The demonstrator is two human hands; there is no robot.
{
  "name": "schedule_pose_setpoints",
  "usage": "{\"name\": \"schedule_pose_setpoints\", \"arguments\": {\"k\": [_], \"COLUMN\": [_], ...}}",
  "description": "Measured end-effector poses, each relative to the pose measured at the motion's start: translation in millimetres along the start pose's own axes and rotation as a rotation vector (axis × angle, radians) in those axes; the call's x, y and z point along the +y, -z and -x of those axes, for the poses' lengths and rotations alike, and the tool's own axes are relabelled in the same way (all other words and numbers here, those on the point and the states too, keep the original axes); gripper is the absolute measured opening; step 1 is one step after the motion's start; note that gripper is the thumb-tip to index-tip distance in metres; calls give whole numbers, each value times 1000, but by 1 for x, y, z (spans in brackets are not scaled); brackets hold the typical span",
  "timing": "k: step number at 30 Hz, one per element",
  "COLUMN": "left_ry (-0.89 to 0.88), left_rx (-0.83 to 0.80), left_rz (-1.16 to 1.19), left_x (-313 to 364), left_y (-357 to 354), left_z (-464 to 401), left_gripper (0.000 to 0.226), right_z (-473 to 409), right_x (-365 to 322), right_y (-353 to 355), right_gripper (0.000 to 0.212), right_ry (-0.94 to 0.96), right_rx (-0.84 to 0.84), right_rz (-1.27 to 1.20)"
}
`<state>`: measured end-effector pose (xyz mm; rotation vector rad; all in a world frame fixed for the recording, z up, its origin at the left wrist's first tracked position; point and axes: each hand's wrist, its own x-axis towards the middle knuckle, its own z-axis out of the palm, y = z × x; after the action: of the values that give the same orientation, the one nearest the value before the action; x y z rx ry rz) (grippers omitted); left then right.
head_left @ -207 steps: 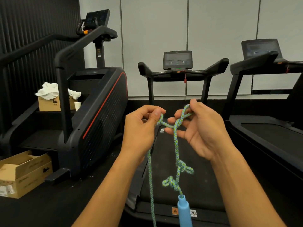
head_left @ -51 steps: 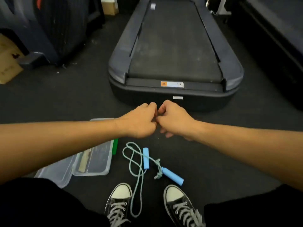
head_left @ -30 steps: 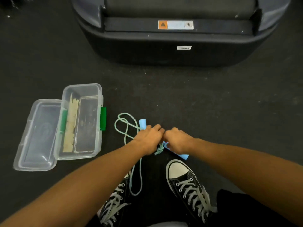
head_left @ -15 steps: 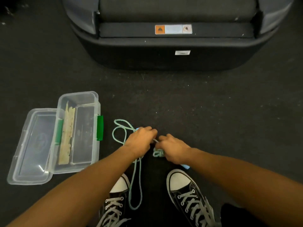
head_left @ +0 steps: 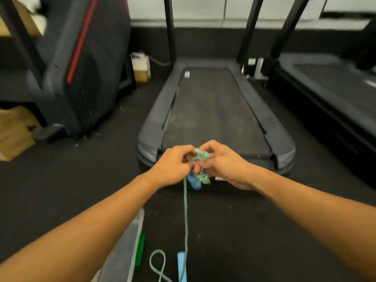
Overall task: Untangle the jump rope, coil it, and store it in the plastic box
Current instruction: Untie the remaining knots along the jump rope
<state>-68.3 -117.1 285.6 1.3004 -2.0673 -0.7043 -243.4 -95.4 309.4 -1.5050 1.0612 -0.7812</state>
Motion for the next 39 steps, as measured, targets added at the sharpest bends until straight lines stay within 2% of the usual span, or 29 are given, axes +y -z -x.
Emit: {"name": "schedule_pose_setpoints", "arguments": {"k": [3, 7, 10, 14, 18, 20, 25, 29, 34, 39], "left_ry": [-63, -173, -267, -410, -526, -546, -526, -520, -496, -494], "left_rx": [121, 234, 291, 373, 469, 501, 552, 591, 613, 652], "left_rz": [233, 490, 567, 503, 442, 431, 570, 577, 575, 586], "left_x": [62, 130, 166, 205, 222, 223, 217, 213, 209, 208], "left_y": [46, 94, 122, 143, 151, 150, 149, 150, 151, 154], "left_z": [-8, -5, 1, 7, 7, 7, 7, 5, 3, -2], "left_gripper": [23, 21, 18, 16, 16, 17, 17, 13, 7, 6], "right_z": [10, 33, 49, 68, 76, 75, 65, 58, 52, 50], "right_x": [-69, -153, -199, -236, -249, -249, -245, -240, -238, -240], "right_y": [5, 12, 17, 21, 20, 20, 22, 24, 19, 12], "right_gripper": [24, 15, 18, 13, 13, 13, 5, 7, 7, 25], "right_ry": [166, 315, 423, 556, 617, 638, 661, 601, 634, 780], "right_rx": [117, 122, 150, 219, 273, 292, 341, 306, 336, 437], "right_rz": [-169, -294, -309, -267, -363, -326, -176, -85, -56, -120]}}
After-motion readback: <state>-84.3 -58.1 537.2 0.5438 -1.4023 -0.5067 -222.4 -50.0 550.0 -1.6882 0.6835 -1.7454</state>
